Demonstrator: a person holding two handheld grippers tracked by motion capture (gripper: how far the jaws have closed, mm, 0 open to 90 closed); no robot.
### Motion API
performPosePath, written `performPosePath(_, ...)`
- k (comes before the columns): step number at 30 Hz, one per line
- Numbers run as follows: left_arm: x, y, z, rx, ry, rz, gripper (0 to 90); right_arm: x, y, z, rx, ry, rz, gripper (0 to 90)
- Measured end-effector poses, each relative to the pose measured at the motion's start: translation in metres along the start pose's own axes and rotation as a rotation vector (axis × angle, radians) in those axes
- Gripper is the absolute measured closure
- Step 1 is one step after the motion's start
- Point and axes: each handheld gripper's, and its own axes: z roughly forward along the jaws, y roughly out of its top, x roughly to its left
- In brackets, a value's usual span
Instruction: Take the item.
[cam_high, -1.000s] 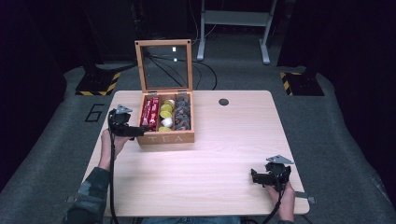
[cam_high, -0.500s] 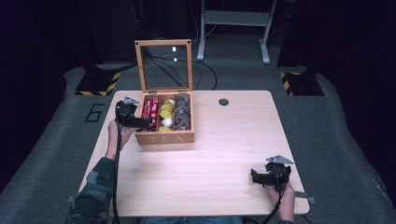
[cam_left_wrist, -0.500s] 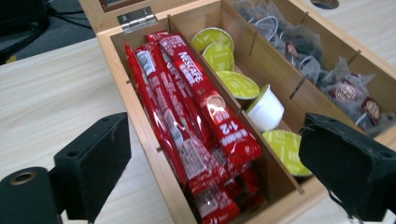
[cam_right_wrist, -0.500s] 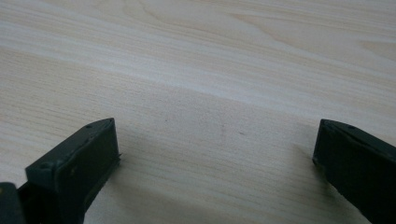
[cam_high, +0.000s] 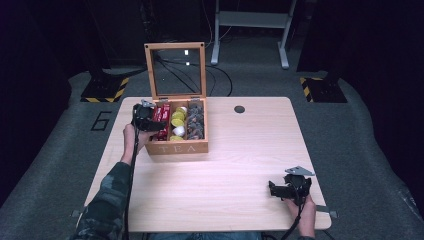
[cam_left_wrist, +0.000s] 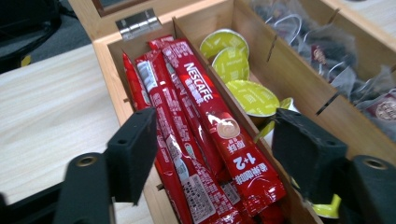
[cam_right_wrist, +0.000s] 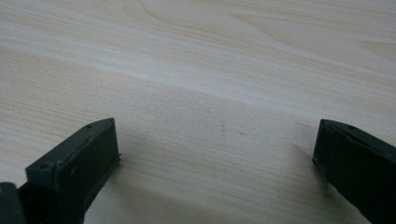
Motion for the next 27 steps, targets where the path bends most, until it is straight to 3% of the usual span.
performPosePath(7, -0.002, 0.001, 0.009, 0.021, 0.008, 0.023, 43.3, 0.0, 0.0, 0.0, -0.002, -0.001, 0.006, 0.0)
performPosePath(10, -0.002, 0.001, 0.013, 0.028, 0.0, 0.012, 46.7, 0.001, 0.0, 0.0, -0.003, 0.0, 0.009, 0.0)
performPosePath(12, 0.002, 0.002, 0.017, 0.037, -0.025, -0.017, 48.8, 0.0, 0.0, 0.0, -0.001, -0.001, 0.003, 0.0)
performPosePath(16, 0.003, 0.003, 0.024, 0.058, -0.013, -0.036, 52.6, 0.0, 0.0, 0.0, -0.001, 0.0, 0.002, 0.0)
performPosePath(18, 0.004, 0.003, 0.025, 0.079, -0.028, -0.041, 54.9, 0.0, 0.0, 0.0, -0.001, 0.0, 0.002, 0.0)
performPosePath(20, 0.002, 0.003, 0.028, 0.079, -0.027, -0.029, 57.0, 0.0, 0.0, 0.0, -0.001, 0.0, 0.002, 0.0)
performPosePath(27, -0.002, 0.002, 0.032, 0.101, -0.012, -0.054, 66.3, 0.0, 0.0, 0.0, 0.0, 0.0, 0.001, 0.0)
